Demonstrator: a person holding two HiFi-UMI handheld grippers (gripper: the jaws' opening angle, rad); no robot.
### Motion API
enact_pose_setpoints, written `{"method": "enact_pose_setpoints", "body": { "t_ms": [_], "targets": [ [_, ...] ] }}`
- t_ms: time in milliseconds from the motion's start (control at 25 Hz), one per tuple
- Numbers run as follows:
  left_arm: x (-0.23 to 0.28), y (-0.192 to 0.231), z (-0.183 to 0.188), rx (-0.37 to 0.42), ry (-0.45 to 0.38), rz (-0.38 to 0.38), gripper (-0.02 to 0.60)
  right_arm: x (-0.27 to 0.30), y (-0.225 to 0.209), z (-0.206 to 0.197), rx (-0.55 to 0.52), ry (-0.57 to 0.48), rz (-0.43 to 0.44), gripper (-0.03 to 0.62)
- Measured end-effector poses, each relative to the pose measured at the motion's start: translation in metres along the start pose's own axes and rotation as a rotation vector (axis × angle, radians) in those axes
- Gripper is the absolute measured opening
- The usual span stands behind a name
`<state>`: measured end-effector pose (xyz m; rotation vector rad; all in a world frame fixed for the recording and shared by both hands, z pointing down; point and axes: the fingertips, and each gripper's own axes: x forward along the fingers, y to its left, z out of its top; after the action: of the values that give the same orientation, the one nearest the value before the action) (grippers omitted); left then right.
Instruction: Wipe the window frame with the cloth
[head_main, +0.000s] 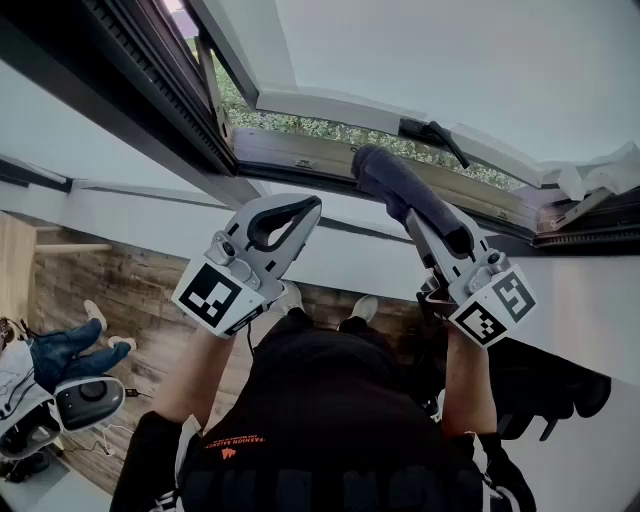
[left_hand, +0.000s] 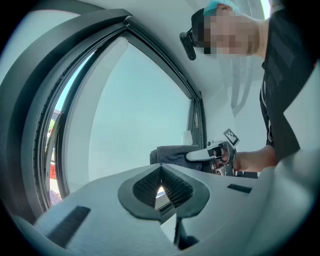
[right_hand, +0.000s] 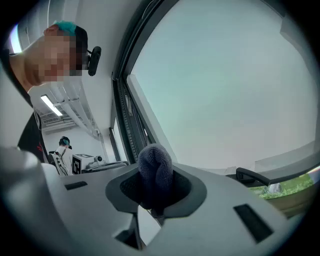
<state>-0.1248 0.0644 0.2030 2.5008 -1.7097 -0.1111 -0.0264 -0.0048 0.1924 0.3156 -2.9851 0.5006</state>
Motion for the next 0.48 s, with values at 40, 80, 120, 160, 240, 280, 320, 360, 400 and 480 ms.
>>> {"method": "enact_pose_setpoints", "body": {
  "t_ms": [40, 80, 120, 160, 240, 280, 320, 360, 400, 480],
  "targets": [
    [0.0000, 0.0005, 0.0006, 0.013, -0.009, -0.002, 0.020, 0.0000, 0.0003, 0.0002, 0.000, 0.000, 0.000, 0.064],
    [-0.0001, 0.0009, 0.0011, 0.026, -0.018, -0.004, 0.020, -0.0001, 0.0006, 0.0002, 0.000, 0.000, 0.001, 0.065],
    [0.0000, 0.0011, 0.0014, 0.038, -0.026, -0.006, 0.020, -0.0002, 0.0008, 0.0001, 0.001, 0.000, 0.002, 0.066],
    [0.0002, 0.0009, 0.0014, 0.045, -0.030, -0.008, 0.020, -0.0002, 0.0009, -0.0002, 0.001, 0.000, 0.003, 0.064],
    [0.0013, -0.0009, 0.0018, 0.043, -0.037, -0.014, 0.020, -0.0005, 0.0007, -0.0011, 0.002, 0.002, 0.005, 0.065],
    [0.0019, -0.0019, 0.0022, 0.039, -0.041, -0.017, 0.020, -0.0006, 0.0007, -0.0014, 0.000, 0.004, 0.005, 0.065],
    [0.0018, -0.0025, 0.0019, 0.032, -0.040, -0.016, 0.020, -0.0004, 0.0012, -0.0015, -0.005, 0.004, 0.005, 0.066],
    [0.0007, -0.0025, 0.0008, 0.023, -0.033, -0.012, 0.020, 0.0002, 0.0022, -0.0011, -0.013, 0.003, 0.003, 0.066],
    [-0.0013, -0.0018, -0.0007, 0.016, -0.022, -0.006, 0.020, 0.0013, 0.0040, -0.0004, -0.026, 0.001, 0.000, 0.067],
    [-0.0061, 0.0007, -0.0025, 0.017, -0.015, 0.003, 0.020, 0.0043, 0.0087, 0.0012, -0.055, -0.001, -0.005, 0.067]
  ]
}}
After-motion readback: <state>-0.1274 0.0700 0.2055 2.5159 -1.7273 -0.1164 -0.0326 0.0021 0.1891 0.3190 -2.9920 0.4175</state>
